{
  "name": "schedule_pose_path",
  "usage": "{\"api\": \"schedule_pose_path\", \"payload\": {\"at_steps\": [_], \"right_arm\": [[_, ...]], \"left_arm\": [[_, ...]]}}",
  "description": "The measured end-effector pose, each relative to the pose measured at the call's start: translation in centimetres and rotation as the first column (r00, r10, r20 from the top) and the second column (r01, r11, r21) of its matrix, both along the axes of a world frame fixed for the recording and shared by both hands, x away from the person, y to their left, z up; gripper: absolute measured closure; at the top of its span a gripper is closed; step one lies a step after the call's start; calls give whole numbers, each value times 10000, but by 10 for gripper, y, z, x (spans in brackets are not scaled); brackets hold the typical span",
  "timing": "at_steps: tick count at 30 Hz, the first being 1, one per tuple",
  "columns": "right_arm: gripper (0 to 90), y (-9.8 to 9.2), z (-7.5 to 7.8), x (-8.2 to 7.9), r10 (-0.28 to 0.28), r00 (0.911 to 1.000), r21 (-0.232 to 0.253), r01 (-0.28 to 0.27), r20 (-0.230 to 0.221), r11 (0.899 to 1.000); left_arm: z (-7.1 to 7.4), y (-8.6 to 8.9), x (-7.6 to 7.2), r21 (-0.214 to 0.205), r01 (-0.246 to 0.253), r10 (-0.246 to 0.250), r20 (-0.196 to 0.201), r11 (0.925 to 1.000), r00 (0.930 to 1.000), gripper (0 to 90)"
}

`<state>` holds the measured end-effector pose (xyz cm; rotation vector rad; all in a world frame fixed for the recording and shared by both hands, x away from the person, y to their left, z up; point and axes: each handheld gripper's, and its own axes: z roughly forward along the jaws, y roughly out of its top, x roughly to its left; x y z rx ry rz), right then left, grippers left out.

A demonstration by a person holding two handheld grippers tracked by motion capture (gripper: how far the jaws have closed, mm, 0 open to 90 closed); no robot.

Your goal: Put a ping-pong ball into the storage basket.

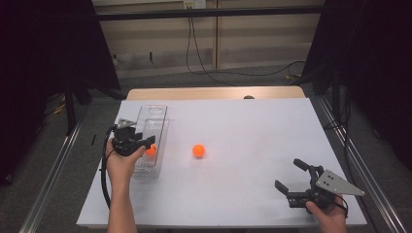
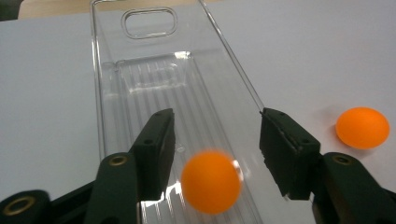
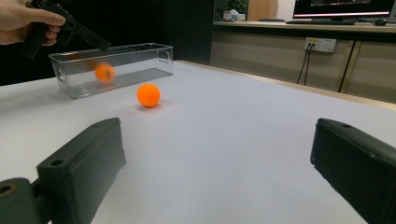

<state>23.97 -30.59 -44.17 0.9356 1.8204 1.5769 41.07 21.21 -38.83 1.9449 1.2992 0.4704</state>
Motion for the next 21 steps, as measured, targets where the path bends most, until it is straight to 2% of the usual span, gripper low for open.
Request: {"api": "schedule_pose_path", "payload": {"at_steps": [7,11,16,21], "right_arm": [[25,0,0,0,0,10000,26,0,-16,10000],[25,0,0,0,-2,10000,9,2,-16,10000],[24,0,0,0,-1,10000,-6,1,-5,10000],[25,0,0,0,0,10000,12,0,-6,10000]], "left_arm": [[2,-2,-1,-74,42,-42,72,10000,10000,417],[2,-5,-1,-140,81,-82,-17,9999,10000,400],[6,-9,-2,-151,124,-123,119,9998,9999,363],[11,-16,-4,-347,296,-288,247,9990,9993,339]]}}
